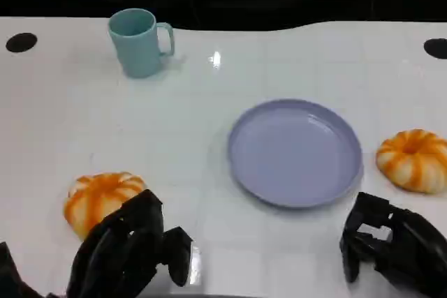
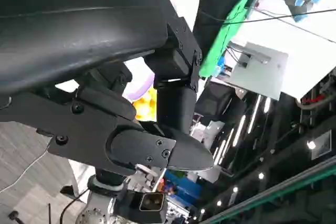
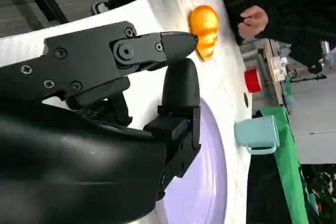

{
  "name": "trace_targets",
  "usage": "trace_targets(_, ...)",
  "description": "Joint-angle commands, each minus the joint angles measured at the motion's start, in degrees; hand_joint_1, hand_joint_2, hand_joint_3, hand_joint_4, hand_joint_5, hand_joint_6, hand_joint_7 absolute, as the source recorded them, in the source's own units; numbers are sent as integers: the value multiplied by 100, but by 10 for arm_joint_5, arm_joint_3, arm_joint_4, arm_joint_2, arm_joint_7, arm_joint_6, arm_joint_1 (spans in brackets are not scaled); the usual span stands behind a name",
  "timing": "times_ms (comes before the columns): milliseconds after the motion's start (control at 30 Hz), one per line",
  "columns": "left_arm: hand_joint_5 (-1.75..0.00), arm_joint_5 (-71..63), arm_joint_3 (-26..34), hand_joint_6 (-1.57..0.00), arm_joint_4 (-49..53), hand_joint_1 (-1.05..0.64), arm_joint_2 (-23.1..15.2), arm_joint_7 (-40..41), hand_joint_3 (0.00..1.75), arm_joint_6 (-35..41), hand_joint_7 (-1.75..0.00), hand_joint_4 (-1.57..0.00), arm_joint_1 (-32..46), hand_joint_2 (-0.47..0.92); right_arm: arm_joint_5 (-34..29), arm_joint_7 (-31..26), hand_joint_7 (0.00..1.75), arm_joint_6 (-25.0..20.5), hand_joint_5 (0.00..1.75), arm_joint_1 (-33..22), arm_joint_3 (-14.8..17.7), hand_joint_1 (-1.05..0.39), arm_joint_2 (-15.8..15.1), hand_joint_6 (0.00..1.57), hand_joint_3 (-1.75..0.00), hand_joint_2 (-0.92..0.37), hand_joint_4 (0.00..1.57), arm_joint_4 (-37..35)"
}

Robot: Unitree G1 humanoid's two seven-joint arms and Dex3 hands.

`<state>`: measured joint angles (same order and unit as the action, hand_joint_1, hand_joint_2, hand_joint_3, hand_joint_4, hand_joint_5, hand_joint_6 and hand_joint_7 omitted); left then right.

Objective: Grasp the bread from the table and place it into the plate.

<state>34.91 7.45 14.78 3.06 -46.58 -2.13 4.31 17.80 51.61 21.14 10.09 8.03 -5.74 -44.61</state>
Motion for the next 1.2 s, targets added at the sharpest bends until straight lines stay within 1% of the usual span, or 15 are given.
trace_targets(33, -175, 0, 6, -71, 12, -79, -4, -10, 19, -8, -161, -91, -9, 92, 2, 4, 159, 0, 175, 1, 5, -59, -12, 63, -22, -92, 70, -14)
trace_targets(233, -175, 2, 3, -74, 1, -79, -4, -5, 17, 6, -159, -91, -6, 92, 7, 17, 160, 11, 175, 7, 10, -61, -12, 62, -23, -92, 71, -30)
trace_targets(400, -175, 4, 11, -73, 18, -80, -5, -19, 18, -7, -162, -92, -16, 92, 12, 23, 159, 12, 175, 11, 12, -58, -10, 63, -23, -92, 72, -37)
trace_targets(500, -175, 3, 12, -72, 13, -79, -2, -15, 19, -6, -162, -92, -13, 92, 9, 19, 159, 13, 175, 12, 10, -59, -11, 63, -22, -92, 72, -38)
trace_targets(700, -175, 1, 9, -72, 0, -79, -2, -14, 20, -6, -160, -91, -4, 92, 0, -4, 157, 1, 175, 0, 3, -61, -11, 66, -20, -92, 73, -13)
trace_targets(900, -175, -6, 7, -71, -13, -80, 1, -3, 20, -10, -161, -90, 5, 92, -1, -4, 158, -1, 175, -4, 1, -59, -12, 63, -22, -92, 71, -2)
trace_targets(1033, -175, -10, 10, -64, -7, -81, 0, -15, 24, -36, -152, -77, 3, 92, 1, -5, 159, -6, 175, -6, 1, -59, -11, 63, -21, -92, 70, 6)
trace_targets(1067, -171, -31, 7, -62, -10, -82, -4, -9, 26, -62, -141, -70, 4, 92, -2, -8, 160, -5, 175, -6, 0, -60, -10, 63, -22, -92, 70, 7)
trace_targets(1133, -165, -72, 3, -58, -20, -83, -10, 10, 31, -108, -130, -61, 7, 92, -5, -13, 161, -6, 175, -6, -2, -60, -10, 62, -22, -92, 71, 10)
trace_targets(1200, -149, -92, 1, -56, -37, -82, -18, 25, 30, -120, -111, -58, 10, 92, -8, -20, 162, -11, 175, -9, -5, -59, -9, 62, -22, -92, 72, 19)
